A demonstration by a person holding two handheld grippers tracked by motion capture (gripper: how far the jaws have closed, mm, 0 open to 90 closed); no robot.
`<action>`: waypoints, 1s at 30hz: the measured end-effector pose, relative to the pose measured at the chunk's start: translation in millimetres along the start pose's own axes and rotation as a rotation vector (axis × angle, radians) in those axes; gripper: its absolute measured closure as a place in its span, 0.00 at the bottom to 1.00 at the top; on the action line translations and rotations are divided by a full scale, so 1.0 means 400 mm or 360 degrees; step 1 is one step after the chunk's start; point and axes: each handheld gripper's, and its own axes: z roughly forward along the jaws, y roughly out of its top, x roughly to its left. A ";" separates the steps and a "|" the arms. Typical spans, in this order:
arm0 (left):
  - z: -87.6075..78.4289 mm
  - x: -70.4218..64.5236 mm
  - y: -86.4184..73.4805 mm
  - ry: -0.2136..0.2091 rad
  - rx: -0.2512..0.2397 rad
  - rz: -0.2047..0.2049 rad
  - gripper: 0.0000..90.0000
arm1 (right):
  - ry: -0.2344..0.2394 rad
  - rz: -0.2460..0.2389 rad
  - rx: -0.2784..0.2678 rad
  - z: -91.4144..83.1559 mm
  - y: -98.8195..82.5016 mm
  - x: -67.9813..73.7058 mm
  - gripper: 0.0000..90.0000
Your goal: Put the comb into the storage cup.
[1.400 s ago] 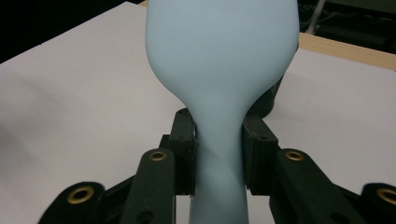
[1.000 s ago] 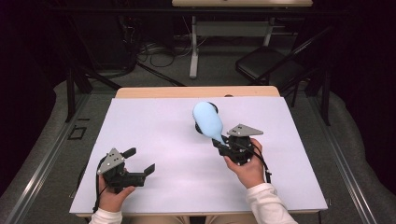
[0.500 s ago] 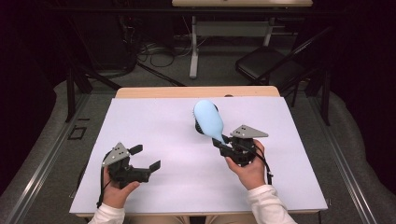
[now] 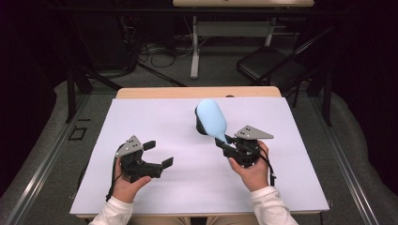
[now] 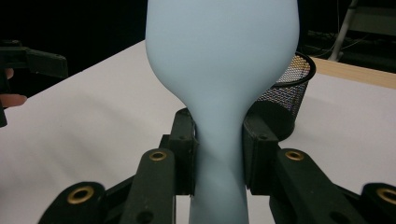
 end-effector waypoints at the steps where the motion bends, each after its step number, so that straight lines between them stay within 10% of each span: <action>1: 0.000 0.000 0.000 0.0000 0.0000 0.0000 0.02 | 0.0000 0.0000 0.0000 0.000 0.000 0.000 0.77; 30: 0.040 -0.028 0.132 -0.0153 0.0066 -0.0070 0.02 | 0.0001 -0.0029 -0.0044 -0.008 0.001 0.010 0.77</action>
